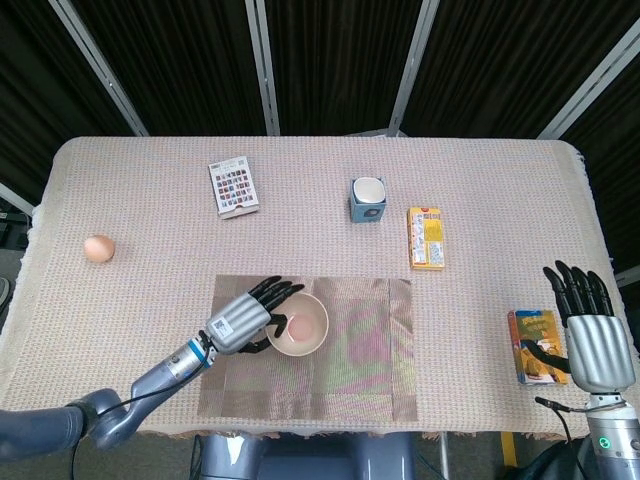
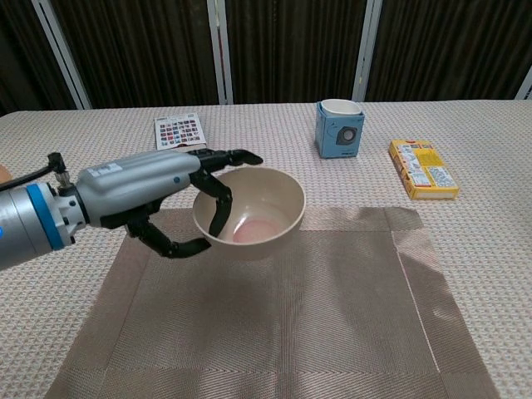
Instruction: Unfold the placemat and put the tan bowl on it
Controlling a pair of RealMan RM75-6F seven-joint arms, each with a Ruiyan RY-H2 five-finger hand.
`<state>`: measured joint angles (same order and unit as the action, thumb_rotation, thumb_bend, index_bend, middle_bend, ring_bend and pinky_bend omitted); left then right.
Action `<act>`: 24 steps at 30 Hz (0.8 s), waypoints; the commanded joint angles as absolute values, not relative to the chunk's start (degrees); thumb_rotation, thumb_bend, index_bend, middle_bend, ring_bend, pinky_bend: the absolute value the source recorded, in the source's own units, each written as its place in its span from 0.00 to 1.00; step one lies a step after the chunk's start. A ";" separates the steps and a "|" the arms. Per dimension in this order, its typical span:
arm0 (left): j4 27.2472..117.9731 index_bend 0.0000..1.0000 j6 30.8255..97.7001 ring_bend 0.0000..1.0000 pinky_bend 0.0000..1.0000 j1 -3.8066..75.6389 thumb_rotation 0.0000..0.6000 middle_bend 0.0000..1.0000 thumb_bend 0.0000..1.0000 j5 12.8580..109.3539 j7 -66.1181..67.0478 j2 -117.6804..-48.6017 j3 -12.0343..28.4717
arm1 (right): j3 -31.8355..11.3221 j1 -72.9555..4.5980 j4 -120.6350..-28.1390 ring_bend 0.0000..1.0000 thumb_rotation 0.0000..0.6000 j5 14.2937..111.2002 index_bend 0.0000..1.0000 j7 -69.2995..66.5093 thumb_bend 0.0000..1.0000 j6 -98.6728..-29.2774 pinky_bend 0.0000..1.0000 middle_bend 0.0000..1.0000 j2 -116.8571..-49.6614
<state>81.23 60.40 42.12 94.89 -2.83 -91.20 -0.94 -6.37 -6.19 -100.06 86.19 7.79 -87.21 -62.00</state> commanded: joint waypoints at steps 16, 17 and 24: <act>75.75 0.01 57.43 0.00 0.00 41.68 1.00 0.00 0.01 93.31 -0.51 -96.75 -2.60 | -6.65 -6.09 -100.23 0.00 1.00 85.91 0.00 7.14 0.00 -87.35 0.00 0.00 -61.44; 75.61 0.00 57.79 0.00 0.00 41.46 1.00 0.00 0.00 93.19 -0.86 -96.89 -2.53 | -6.65 -6.09 -100.25 0.00 1.00 85.92 0.00 7.09 0.00 -87.36 0.00 0.00 -61.41; 77.03 0.00 62.15 0.00 0.00 40.26 1.00 0.00 0.00 94.34 -2.90 -94.63 -2.02 | -6.74 -5.89 -100.65 0.00 1.00 86.09 0.00 6.74 0.00 -87.82 0.00 0.00 -61.12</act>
